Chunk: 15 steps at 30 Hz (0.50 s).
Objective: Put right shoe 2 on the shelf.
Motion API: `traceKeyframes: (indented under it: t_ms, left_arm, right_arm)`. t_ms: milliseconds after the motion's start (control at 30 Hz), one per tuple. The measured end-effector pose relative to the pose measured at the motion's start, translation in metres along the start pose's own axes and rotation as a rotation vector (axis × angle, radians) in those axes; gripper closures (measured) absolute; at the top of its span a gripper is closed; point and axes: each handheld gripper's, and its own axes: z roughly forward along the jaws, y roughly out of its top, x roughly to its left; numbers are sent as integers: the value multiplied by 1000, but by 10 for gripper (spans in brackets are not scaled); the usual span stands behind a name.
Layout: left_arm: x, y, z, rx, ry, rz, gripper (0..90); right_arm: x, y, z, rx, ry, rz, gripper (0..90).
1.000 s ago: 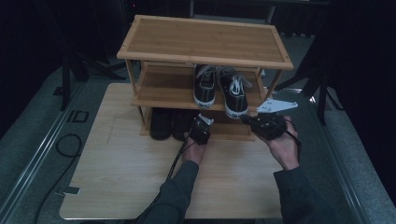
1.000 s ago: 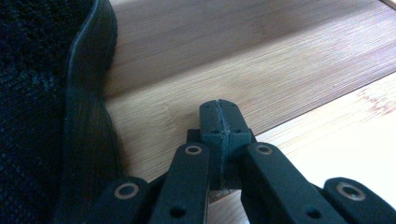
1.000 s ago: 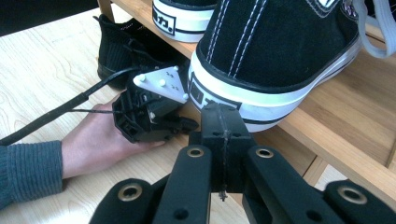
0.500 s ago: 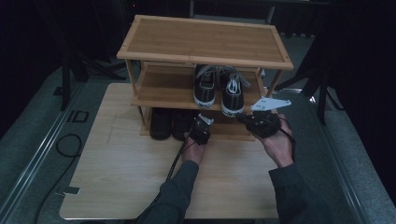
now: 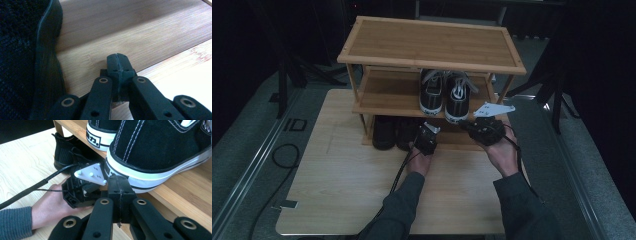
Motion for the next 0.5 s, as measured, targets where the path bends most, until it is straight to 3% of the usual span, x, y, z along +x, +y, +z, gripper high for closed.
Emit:
traceKeyframes:
  t_ms: [167, 267, 333, 500]
  left_arm:
    - [0, 0, 0, -2, -1, 0, 898]
    - [0, 0, 0, 1, -5, 0, 898]
    - [0, 0, 0, -2, -4, 0, 898]
    - [0, 0, 0, -1, -3, 0, 898]
  right_arm:
    - [0, 1, 0, -6, -14, 3, 900]
    - [-3, -1, 4, 14, -73, -2, 900]
    - [-6, -4, 5, 3, -42, 23, 900]
    - [-4, -4, 8, 4, -48, 10, 900]
